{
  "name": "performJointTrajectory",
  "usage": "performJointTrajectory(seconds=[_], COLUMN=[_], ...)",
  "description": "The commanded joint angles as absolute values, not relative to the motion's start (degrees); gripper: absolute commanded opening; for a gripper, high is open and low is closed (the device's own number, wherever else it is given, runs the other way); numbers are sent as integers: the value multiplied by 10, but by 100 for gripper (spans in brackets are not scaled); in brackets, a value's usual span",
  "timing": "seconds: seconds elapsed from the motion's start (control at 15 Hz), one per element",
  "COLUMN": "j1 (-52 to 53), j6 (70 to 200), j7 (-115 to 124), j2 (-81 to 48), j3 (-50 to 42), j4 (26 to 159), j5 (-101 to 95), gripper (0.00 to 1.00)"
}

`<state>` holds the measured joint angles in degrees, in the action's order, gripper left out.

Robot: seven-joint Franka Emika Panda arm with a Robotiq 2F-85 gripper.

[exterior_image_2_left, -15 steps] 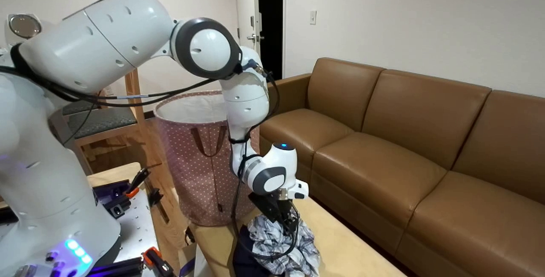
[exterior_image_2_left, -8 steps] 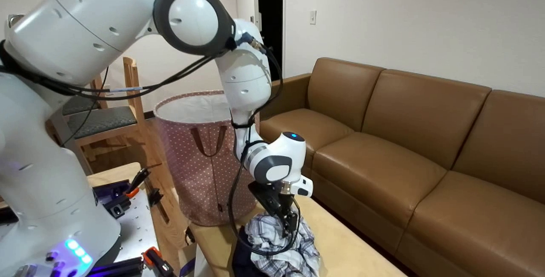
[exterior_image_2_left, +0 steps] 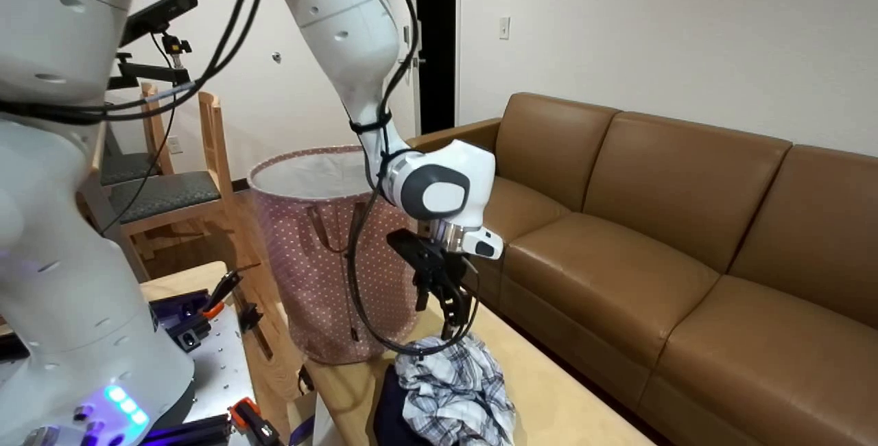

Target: Remove the checkered shirt from the pink laundry bag

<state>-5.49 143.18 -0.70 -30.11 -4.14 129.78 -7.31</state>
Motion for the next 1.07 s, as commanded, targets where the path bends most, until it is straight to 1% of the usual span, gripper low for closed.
performJointTrajectory(seconds=[0.0, 0.27, 0.47, 0.73, 0.8, 1.0], j1=[-24, -15, -3, -2, -11, -12], j6=[1419, 1465, 1432, 1368, 1389, 1385], j7=[17, 29, 85, 162, 119, 123], j2=[-156, -38, 51, 143, 90, 107], j3=[-56, -42, -35, 7, -3, 4], j4=[1387, 1450, 1490, 1522, 1491, 1497], j5=[-87, -73, -100, -119, -100, -99], gripper=[100, 100, 100, 100, 100, 100])
